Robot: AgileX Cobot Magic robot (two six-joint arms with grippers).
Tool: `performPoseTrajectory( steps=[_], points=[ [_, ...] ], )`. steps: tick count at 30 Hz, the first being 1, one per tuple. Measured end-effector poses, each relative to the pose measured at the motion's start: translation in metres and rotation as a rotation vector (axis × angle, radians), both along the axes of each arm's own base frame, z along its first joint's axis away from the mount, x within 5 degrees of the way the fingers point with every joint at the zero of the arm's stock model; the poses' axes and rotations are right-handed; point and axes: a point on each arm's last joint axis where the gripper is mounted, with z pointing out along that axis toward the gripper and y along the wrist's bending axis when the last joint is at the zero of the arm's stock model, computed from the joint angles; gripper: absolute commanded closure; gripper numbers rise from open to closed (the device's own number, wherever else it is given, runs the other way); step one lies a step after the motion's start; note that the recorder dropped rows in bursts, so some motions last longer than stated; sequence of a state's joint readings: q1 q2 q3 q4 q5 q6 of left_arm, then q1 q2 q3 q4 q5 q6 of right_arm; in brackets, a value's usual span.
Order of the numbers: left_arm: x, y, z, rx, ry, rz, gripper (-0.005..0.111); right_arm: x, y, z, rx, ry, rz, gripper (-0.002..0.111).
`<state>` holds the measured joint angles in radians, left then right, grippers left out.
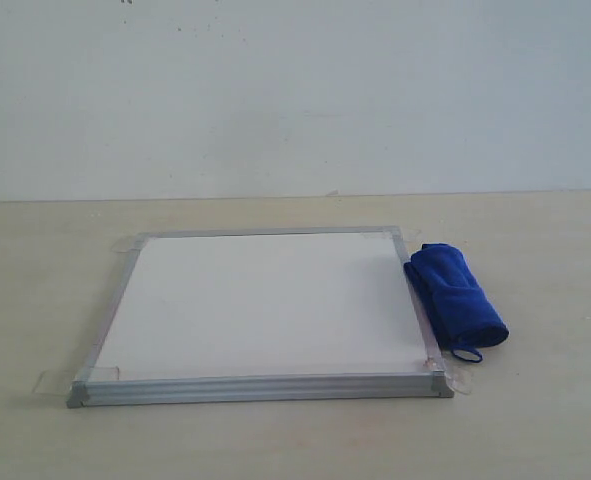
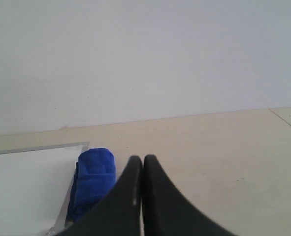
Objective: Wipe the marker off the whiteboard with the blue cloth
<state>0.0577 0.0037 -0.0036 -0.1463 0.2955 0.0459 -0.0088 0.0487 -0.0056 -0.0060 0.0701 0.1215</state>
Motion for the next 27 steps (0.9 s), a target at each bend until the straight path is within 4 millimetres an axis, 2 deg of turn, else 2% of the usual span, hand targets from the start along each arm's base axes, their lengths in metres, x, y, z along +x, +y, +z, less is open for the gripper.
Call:
performPoseTrajectory(
  steps=[7,16,27],
  points=[
    [0.000,0.000,0.000,0.000,0.000,0.000,0.102,-0.004,0.000,-0.004,-0.096,0.023,0.003,0.108],
    [0.000,0.000,0.000,0.000,0.000,0.000,0.102,-0.006,0.000,-0.021,-0.130,0.213,0.015,0.108],
    [0.000,0.000,0.000,0.000,0.000,0.000,0.102,-0.006,0.000,-0.024,-0.168,0.232,0.021,0.108]
  ],
)
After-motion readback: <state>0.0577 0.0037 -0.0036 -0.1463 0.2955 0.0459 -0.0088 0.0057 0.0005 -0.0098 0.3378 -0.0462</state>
